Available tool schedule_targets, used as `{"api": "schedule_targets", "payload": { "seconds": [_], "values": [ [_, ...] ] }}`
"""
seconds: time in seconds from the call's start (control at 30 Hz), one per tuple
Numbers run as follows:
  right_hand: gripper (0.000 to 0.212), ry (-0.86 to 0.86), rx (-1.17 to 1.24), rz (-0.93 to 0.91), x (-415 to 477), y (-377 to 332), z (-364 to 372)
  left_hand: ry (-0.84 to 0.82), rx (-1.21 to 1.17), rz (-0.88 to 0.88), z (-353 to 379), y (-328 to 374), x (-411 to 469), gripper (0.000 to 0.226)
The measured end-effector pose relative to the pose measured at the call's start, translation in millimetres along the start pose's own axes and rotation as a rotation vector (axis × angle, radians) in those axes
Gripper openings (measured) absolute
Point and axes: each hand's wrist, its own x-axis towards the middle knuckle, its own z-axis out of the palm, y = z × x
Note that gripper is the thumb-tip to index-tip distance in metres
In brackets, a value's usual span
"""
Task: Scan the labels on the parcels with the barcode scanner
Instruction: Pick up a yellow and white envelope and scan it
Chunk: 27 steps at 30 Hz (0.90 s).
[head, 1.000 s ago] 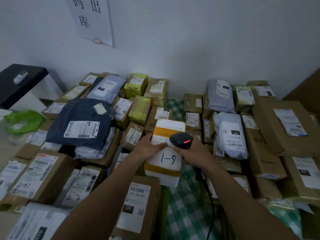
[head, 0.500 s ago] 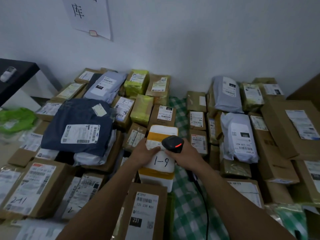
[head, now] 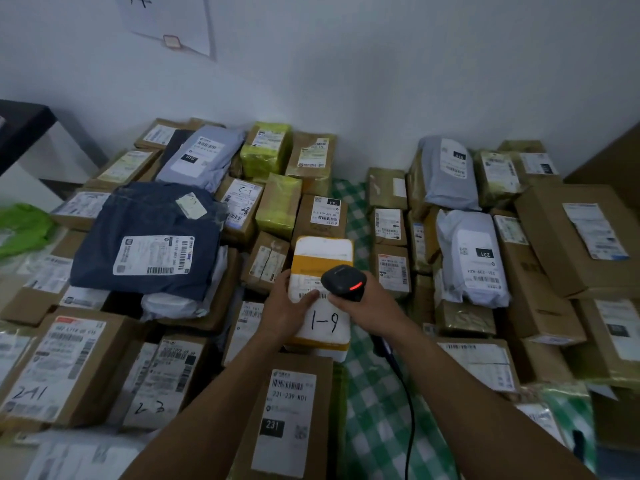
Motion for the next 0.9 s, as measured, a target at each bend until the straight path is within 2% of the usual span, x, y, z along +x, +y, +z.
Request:
{"api": "schedule_targets", "payload": {
  "seconds": [0.13,0.27,0.33,0.5,0.57,0.63,0.7,0.83,0.9],
  "values": [
    [0.038,-0.040,0.055,0.010,-0.1,9.0,-5.0,-0.046,0.094,-0.035,9.7,-1.7,0.0,0.073],
    [0.047,-0.078,0.124,0.058,-4.4,17.7,-0.5,-0.041,0.132,0.009,14.4,-1.3,-2.4,0.090],
    [0.049,-0.088,0.160,0.082,-6.6,19.1,-2.6,-0.038,0.199,0.071,16.5,-1.1,1.8,0.088],
    [0.060,0.041,0.167,0.136,-23.3,29.9,-30.1,0.010,0.612,0.094,42.4,24.6,-13.6,0.091],
    [0.067,0.075,0.177,0.134,-31.4,34.4,-46.3,0.038,0.688,0.113,59.7,29.6,-17.8,0.110],
    [0.059,0.088,0.179,0.128,-39.5,34.9,-59.5,0.042,0.707,0.031,72.8,32.1,-20.5,0.131],
    [0.048,0.097,0.211,0.121,-47.9,34.0,-70.3,0.016,0.726,-0.045,81.5,28.7,-19.2,0.139],
    [0.031,0.094,0.250,0.135,-61.9,33.5,-87.1,-0.002,0.757,-0.090,78.4,26.5,-18.2,0.135],
    [0.029,0.113,0.245,0.147,-62.3,35.3,-94.2,-0.019,0.766,-0.097,72.7,28.4,-17.4,0.131]
  ]
}}
